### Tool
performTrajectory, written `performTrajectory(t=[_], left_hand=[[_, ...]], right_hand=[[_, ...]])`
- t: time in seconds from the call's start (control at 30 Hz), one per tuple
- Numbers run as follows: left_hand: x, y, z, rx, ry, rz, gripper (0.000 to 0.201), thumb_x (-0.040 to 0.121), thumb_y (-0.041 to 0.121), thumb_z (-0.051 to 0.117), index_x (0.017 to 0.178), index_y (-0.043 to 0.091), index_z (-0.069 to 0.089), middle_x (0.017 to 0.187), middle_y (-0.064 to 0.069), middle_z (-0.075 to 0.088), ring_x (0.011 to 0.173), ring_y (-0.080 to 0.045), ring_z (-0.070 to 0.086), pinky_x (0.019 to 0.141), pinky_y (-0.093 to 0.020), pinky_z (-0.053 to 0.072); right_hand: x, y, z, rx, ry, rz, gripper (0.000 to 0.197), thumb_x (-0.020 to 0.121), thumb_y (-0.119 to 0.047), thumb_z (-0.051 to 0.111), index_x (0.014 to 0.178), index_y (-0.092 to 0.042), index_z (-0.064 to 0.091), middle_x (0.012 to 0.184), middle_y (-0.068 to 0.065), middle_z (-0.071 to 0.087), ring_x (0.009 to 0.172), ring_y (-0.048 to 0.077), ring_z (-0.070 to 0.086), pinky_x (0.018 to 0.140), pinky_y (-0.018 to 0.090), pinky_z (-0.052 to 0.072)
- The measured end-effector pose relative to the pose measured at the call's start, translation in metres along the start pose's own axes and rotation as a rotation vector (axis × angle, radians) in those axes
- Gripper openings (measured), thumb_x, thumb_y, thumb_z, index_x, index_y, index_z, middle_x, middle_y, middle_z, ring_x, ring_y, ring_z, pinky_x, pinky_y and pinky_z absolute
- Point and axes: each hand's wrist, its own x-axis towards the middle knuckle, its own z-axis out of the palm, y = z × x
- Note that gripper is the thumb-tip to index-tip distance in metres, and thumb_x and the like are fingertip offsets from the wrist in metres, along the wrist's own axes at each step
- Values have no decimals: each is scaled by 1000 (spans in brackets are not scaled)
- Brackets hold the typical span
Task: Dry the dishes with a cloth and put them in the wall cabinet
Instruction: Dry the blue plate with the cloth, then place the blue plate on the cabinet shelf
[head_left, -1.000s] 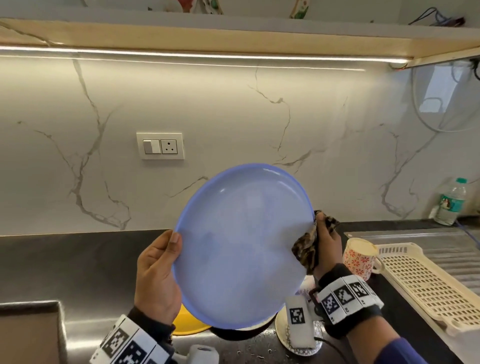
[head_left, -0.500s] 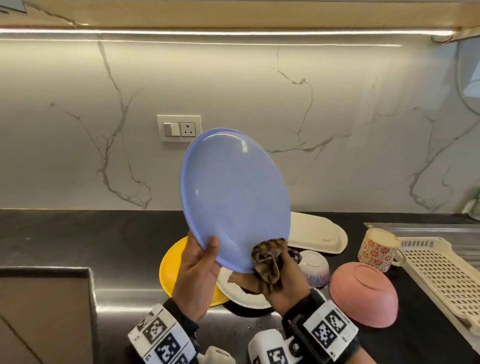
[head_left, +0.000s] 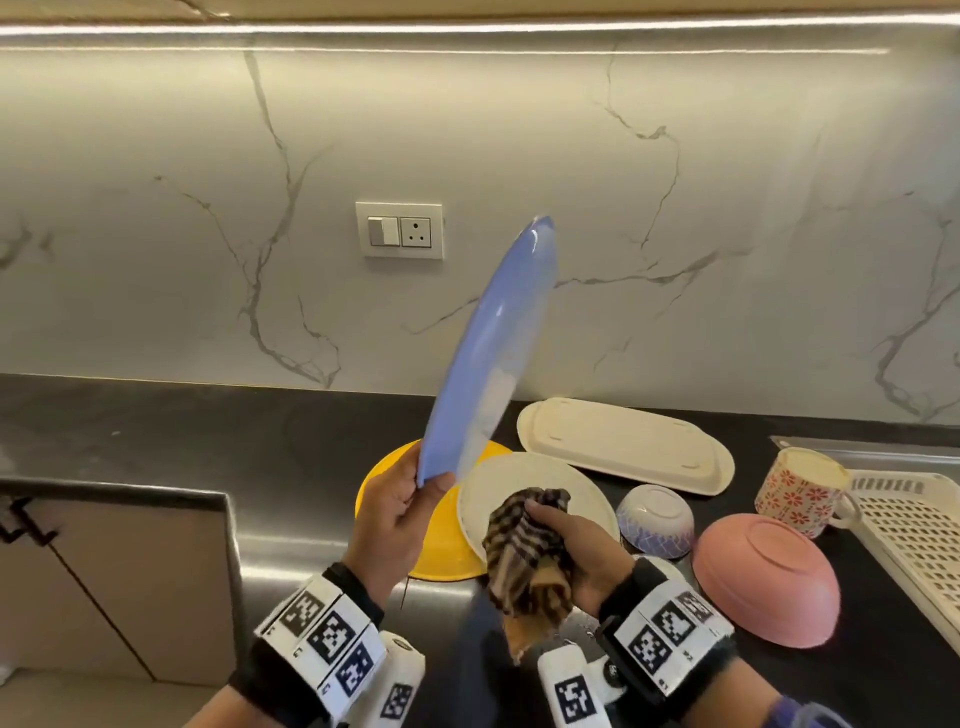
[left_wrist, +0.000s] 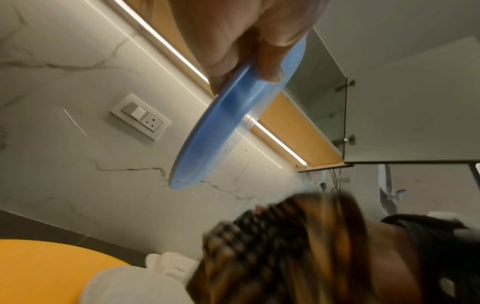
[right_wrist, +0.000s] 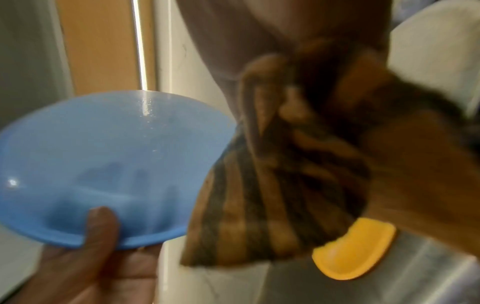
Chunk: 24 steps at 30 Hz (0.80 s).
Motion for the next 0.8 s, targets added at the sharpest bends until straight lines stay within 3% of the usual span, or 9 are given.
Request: performTrajectory(t=[0.17, 0.23, 0.3, 0.33, 0.43, 0.53, 0.67, 0.73, 0.8], left_hand=[[-11, -12, -25, 323, -48, 82, 26, 86, 46, 49, 112, 46, 51, 81, 11, 62, 56, -13, 52, 52, -32, 48], [-14, -9, -27, 404, -96, 197, 33, 89, 32, 49, 116, 51, 48, 72, 16, 60, 50, -5, 46, 47, -22, 47], [-15, -2, -28, 427, -164, 322, 51, 92, 18, 48, 129, 53, 40, 97, 42, 55, 73, 23, 49, 69, 0, 42], [-15, -2, -27, 424, -202, 343, 52, 93, 13, 46, 133, 47, 40, 113, 43, 51, 94, 24, 50, 82, -1, 42], [-13, -10, -25, 487, -253, 419, 34, 97, 13, 38, 129, 19, 48, 130, 1, 57, 124, -13, 50, 101, -32, 44], [-3, -12, -18, 707, -247, 594, 33, 91, 8, 45, 123, 14, 50, 127, -3, 56, 124, -20, 48, 101, -33, 42], [23, 0, -5, 888, -250, 821, 29, 94, 13, 44, 122, 16, 49, 127, 0, 52, 118, -26, 53, 93, -39, 49], [37, 12, 1, 944, -247, 901, 26, 97, 15, 41, 122, 17, 49, 128, 1, 52, 115, -28, 57, 89, -40, 52], [52, 26, 9, 1008, -265, 985, 26, 99, 14, 37, 121, 17, 51, 126, 0, 57, 112, -29, 60, 86, -40, 53]], right_hand=[[34, 20, -17, -335, 133, 58, 25, 90, -18, 59, 98, 6, 61, 98, 23, 65, 94, 36, 61, 92, 47, 47], [48, 22, -26, -469, 137, 31, 21, 84, -16, 67, 91, 3, 65, 101, 23, 66, 103, 38, 60, 99, 51, 44], [56, 20, -30, -579, 145, -37, 11, 79, -13, 71, 79, -2, 67, 87, 17, 67, 91, 33, 63, 93, 44, 49], [54, 16, -29, -651, 149, -89, 10, 80, -11, 70, 74, -6, 65, 77, 10, 64, 78, 24, 61, 81, 34, 53], [40, -8, -28, -715, 202, -250, 21, 89, -5, 56, 70, -12, 57, 65, 1, 51, 60, 9, 44, 50, 13, 34], [10, -41, -28, -484, 215, -387, 28, 96, -5, 42, 74, -11, 58, 55, -1, 60, 53, 9, 54, 56, 19, 38], [-61, -93, -27, -140, 97, -637, 29, 99, -34, 37, 95, -19, 62, 70, -3, 72, 58, 12, 68, 49, 23, 53], [-93, -112, -28, -117, -9, -707, 45, 82, -59, 41, 104, -26, 62, 88, -2, 75, 72, 14, 71, 51, 25, 55], [-118, -127, -31, -225, -29, -757, 73, 53, -70, 69, 109, -24, 62, 96, 3, 74, 76, 18, 71, 53, 26, 55]])
